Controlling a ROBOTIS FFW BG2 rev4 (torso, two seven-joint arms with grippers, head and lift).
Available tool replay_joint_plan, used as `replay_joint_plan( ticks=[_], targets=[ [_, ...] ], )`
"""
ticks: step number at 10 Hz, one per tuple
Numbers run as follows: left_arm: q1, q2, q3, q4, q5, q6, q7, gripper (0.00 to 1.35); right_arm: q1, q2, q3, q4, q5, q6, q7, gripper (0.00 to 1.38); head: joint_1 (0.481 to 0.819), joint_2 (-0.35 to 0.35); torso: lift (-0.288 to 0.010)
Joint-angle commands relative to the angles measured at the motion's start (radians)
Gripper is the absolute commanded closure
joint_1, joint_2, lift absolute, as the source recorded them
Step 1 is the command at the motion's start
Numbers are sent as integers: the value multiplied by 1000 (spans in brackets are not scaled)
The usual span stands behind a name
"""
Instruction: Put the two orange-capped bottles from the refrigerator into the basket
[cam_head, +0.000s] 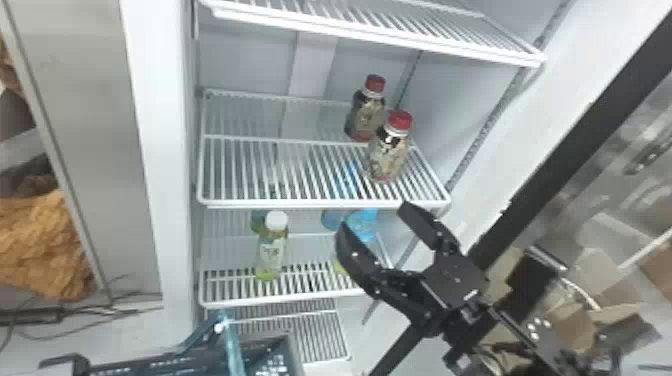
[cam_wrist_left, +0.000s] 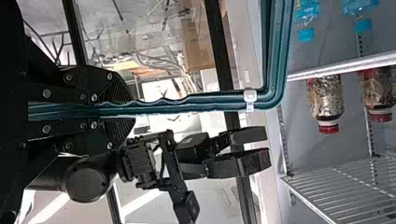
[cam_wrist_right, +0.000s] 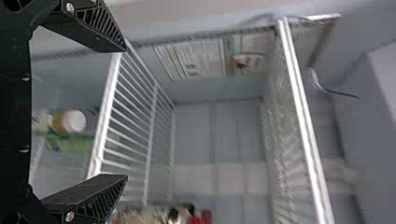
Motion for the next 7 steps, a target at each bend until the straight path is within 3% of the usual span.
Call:
replay_joint_plan(
  ticks=[1,3,7],
  targets=[
    [1,0,0,2,0,1,0,1208,30,14,6,53,0,-156,-32,96,695,-350,-40],
    [1,0,0,-1,2,-2,0,1210,65,31,22,112,-8,-281,-80,96,695,-350,-40],
    [1,0,0,2,0,-2,0,1208,106,40,20,122,-6,-296,-92,96,695,-350,-40]
  ],
)
